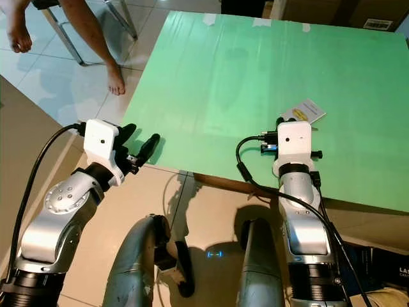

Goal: Hang keys on a hook

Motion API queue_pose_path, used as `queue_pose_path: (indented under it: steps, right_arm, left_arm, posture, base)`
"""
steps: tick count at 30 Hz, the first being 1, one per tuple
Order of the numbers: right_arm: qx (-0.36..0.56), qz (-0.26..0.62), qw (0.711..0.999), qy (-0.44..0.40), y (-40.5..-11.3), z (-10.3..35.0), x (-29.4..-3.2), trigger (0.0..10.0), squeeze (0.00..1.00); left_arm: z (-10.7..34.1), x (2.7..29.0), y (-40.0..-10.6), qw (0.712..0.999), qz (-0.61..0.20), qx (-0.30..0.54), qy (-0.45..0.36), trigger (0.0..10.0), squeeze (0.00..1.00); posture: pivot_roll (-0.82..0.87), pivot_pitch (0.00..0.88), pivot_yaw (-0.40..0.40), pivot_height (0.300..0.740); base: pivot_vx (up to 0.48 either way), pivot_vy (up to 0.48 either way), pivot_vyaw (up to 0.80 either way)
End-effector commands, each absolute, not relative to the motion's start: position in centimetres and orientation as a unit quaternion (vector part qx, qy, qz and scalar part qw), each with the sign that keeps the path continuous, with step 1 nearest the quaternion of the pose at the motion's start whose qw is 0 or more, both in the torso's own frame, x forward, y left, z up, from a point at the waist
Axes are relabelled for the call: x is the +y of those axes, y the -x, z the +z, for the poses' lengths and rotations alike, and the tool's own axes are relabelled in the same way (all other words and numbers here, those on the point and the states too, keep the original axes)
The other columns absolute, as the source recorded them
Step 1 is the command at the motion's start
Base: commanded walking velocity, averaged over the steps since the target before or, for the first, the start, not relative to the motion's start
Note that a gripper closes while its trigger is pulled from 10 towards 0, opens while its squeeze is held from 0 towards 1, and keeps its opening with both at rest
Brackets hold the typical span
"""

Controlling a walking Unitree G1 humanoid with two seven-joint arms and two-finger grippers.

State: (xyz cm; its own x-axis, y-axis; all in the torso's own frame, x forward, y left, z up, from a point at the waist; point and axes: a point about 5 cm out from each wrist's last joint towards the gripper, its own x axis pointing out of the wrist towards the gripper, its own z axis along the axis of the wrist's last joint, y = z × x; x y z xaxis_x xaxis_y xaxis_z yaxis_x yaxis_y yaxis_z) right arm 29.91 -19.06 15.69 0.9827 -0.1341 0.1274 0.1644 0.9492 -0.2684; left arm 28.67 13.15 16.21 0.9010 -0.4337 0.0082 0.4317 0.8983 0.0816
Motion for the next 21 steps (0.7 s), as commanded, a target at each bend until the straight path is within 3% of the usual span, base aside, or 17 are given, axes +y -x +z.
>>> queue_pose_path:
  steps: [1,21]
  right_arm:
    - [-0.034,-0.085,0.987,0.132,-29.5,15.1,-19.6,0.0,0.00]
    - [-0.130,-0.086,0.979,0.131,-30.5,21.3,-19.6,0.0,0.00]
  left_arm:
    - [16.0,13.2,-28.7,0.973,-0.227,-0.011,-0.039,10.0,0.00]
    - [16.0,12.5,-29.3,0.974,-0.222,-0.022,-0.026,10.0,0.00]
  posture:
    - [-0.16,0.324,0.114,0.610]
    - [-0.19,0.284,0.089,0.610]
  base:
    - [0.000,0.000,0.00]
    - [0.000,0.000,0.00]
